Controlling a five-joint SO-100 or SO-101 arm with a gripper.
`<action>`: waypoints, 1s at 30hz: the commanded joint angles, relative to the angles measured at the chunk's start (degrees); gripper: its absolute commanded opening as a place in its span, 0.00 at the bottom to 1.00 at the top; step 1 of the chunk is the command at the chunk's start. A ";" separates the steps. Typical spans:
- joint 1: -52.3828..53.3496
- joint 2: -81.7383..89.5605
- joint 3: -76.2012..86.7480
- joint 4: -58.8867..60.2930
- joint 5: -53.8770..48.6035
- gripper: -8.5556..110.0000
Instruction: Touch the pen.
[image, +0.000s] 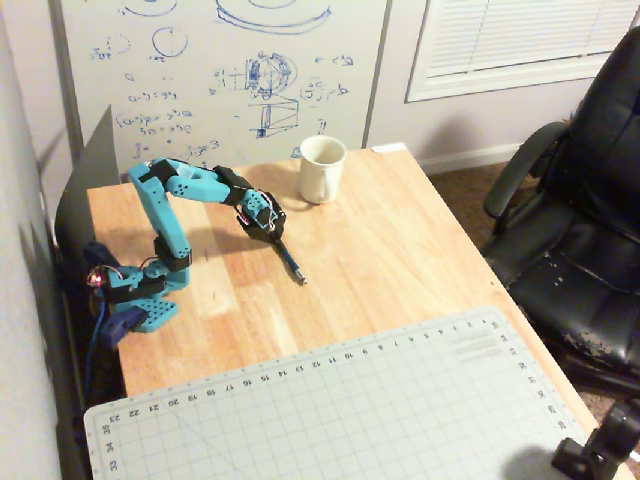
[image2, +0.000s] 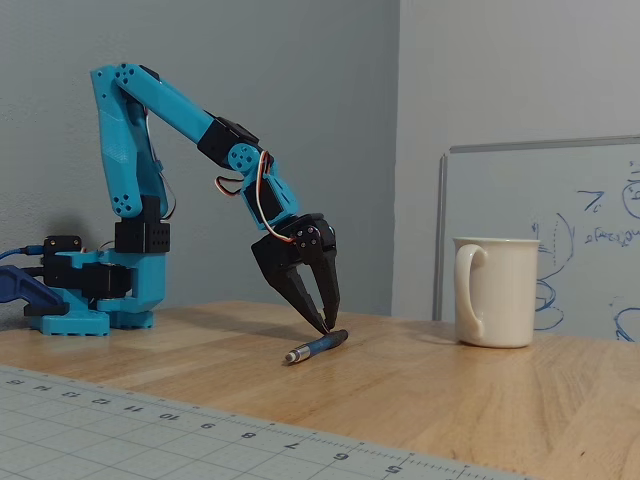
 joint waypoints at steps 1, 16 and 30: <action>1.05 85.52 37.53 43.33 -0.35 0.08; 7.73 85.52 37.97 43.33 -0.35 0.08; 7.56 85.52 37.97 43.33 -0.35 0.08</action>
